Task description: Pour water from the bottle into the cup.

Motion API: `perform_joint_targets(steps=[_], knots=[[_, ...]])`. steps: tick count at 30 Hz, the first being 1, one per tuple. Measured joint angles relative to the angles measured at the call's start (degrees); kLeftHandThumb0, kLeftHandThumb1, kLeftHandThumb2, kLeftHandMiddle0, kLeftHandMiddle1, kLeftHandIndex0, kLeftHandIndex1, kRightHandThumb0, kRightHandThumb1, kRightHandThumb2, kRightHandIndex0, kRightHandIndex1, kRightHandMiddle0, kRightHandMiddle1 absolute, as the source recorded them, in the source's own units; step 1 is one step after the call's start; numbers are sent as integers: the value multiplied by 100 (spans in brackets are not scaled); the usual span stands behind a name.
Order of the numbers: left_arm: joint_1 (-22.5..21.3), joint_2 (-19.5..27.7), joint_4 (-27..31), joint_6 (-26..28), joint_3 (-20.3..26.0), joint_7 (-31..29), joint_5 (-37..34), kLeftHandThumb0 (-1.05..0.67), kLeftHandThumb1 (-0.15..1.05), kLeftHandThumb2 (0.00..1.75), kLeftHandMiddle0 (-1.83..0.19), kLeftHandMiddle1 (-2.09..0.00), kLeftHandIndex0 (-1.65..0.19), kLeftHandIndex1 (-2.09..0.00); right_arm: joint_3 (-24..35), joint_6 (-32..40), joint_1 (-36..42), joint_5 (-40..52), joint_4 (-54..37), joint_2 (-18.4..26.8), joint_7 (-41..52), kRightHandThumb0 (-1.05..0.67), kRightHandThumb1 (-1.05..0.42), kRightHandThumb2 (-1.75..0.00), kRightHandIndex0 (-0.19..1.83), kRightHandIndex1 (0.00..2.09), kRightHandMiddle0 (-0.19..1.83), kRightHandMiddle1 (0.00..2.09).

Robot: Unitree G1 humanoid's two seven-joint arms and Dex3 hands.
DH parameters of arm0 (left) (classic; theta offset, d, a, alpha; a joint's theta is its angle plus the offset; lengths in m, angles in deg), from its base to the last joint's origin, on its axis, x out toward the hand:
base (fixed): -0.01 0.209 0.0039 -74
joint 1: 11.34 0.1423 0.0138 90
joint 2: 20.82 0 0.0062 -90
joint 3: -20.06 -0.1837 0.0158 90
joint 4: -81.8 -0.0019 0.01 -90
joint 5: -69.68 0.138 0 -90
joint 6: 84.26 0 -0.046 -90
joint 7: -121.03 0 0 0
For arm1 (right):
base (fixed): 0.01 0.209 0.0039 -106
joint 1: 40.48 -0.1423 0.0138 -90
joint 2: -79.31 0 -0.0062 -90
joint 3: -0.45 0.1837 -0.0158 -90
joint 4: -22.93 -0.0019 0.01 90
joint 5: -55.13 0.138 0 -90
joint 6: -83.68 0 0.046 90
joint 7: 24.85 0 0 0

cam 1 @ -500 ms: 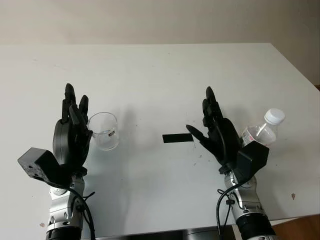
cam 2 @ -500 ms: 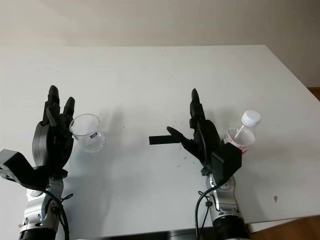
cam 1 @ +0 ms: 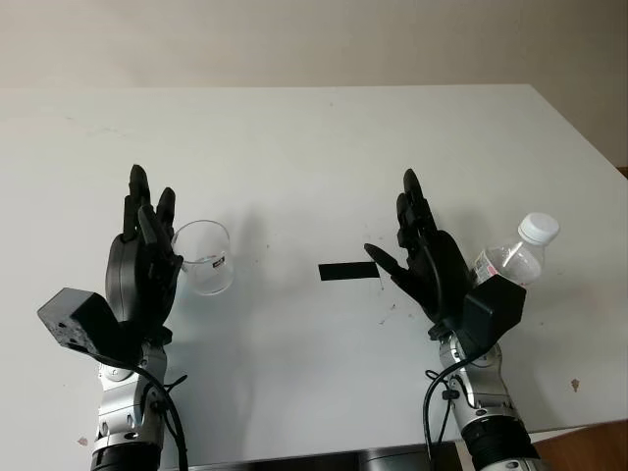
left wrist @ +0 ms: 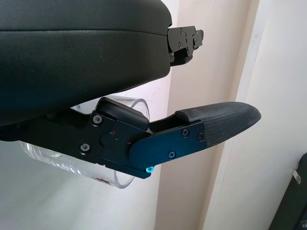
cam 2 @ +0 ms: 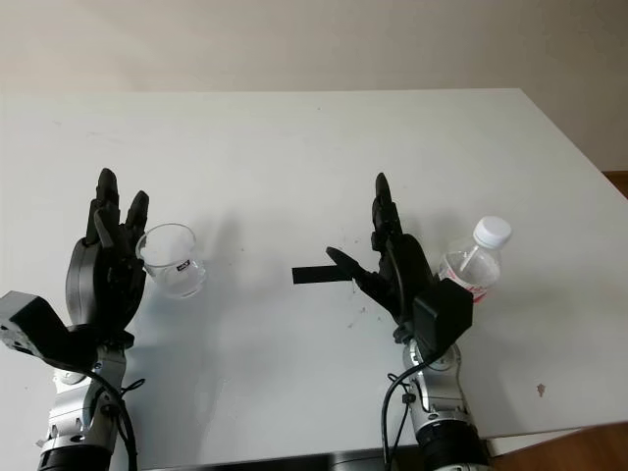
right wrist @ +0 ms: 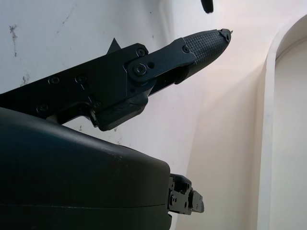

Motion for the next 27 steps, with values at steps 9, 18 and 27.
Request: perform_joint_targets(steps=[9, 18, 27], knots=[[-40, -2, -52, -52, -5, -1, 2, -87, 105, 72, 19, -36, 12, 0, -106, 1031, 103, 619, -1544, 99, 715, -87, -94, -5, -19, 0, -19, 0], [-40, -9, -54, -74, -12, 7, 3, -88, 105, 73, 19, -36, 12, 0, 47, 1708, -101, 1345, -2813, 456, 1225, -91, -95, -6, -19, 0, -19, 0], [-36, -28, -54, -79, -48, 40, 5, -87, 105, 74, 19, -33, 14, 0, 442, 1887, -412, 1730, -3349, 939, 1511, -87, -96, -5, -19, 0, -19, 0]])
